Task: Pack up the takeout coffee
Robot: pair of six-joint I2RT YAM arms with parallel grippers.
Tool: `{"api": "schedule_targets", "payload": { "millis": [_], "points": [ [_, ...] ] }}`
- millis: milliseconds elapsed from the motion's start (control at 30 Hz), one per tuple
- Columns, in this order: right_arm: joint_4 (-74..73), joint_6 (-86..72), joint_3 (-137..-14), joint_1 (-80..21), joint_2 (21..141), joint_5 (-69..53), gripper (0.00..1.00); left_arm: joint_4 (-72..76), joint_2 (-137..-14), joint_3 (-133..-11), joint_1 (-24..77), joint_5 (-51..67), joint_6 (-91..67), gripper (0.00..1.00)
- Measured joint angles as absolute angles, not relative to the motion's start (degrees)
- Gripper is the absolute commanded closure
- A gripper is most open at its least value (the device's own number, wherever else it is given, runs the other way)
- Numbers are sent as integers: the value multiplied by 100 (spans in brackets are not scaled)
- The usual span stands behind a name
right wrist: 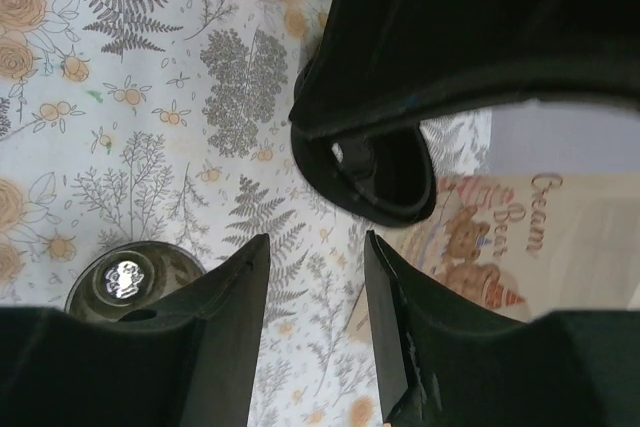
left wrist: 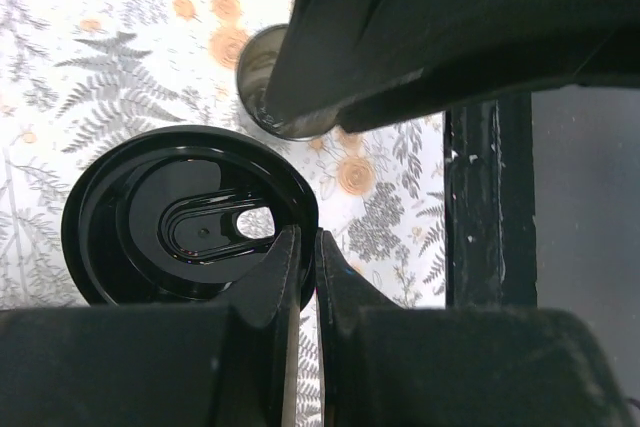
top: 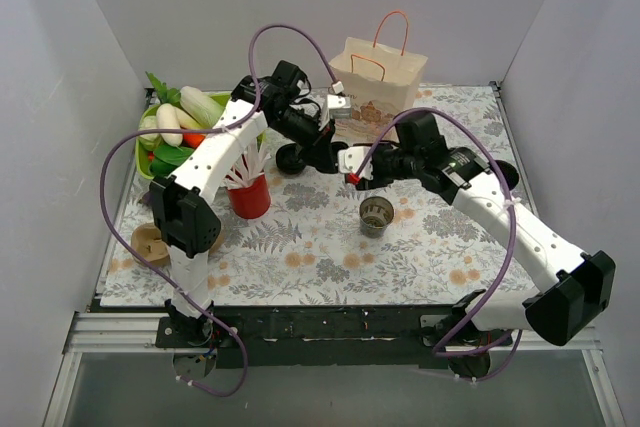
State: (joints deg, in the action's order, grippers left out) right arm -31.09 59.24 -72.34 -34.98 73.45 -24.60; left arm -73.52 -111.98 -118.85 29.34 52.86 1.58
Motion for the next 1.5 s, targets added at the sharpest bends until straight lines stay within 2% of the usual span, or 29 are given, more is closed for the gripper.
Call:
{"api": "schedule_targets", "payload": {
  "millis": [367,733,833,1067,1133,1167,1267,1300,1367,1400,1467,1500],
  "points": [
    [-2932,7561,-7148,-4342,7435,-2115,54,-7655,-11177,-11754,3170,5050,421,100],
    [-2936,8423,-6823,-4519,7437,-1575,61,-7675,-11174,-11738,3242,4971,412,100],
    [-2814,8477,-6716,-4541,7437,-1389,65,-7675,-11174,-11738,3245,4969,412,100],
    [-2613,8536,-6650,-4582,7437,-1170,87,-7671,-11174,-11738,3245,4910,429,100],
    [-2596,8501,-6646,-4584,7437,-1160,90,-7655,-11174,-11738,3245,4908,443,100],
    [-2596,8473,-6646,-4584,7437,-1153,98,-7651,-11174,-11738,3245,4908,449,97],
    [-2604,8318,-6652,-4584,7446,-1166,99,-7655,-11174,-11738,3245,4873,449,77],
    [-2620,8237,-6663,-4584,7450,-1175,99,-7649,-11174,-11738,3245,4851,410,63],
    [-2694,8018,-6681,-4582,7452,-1201,99,-7553,-11139,-11714,3260,4733,252,48],
    [-2744,7911,-6685,-4580,7450,-1214,99,-7424,-11083,-11633,3267,4659,158,42],
    [-2871,7647,-6687,-4565,7432,-1262,99,-7105,-10853,-11330,3267,4475,-150,39],
    [-2980,7489,-6687,-4536,7406,-1302,99,-6934,-10709,-11174,3267,4359,-325,25]
  ]
}}
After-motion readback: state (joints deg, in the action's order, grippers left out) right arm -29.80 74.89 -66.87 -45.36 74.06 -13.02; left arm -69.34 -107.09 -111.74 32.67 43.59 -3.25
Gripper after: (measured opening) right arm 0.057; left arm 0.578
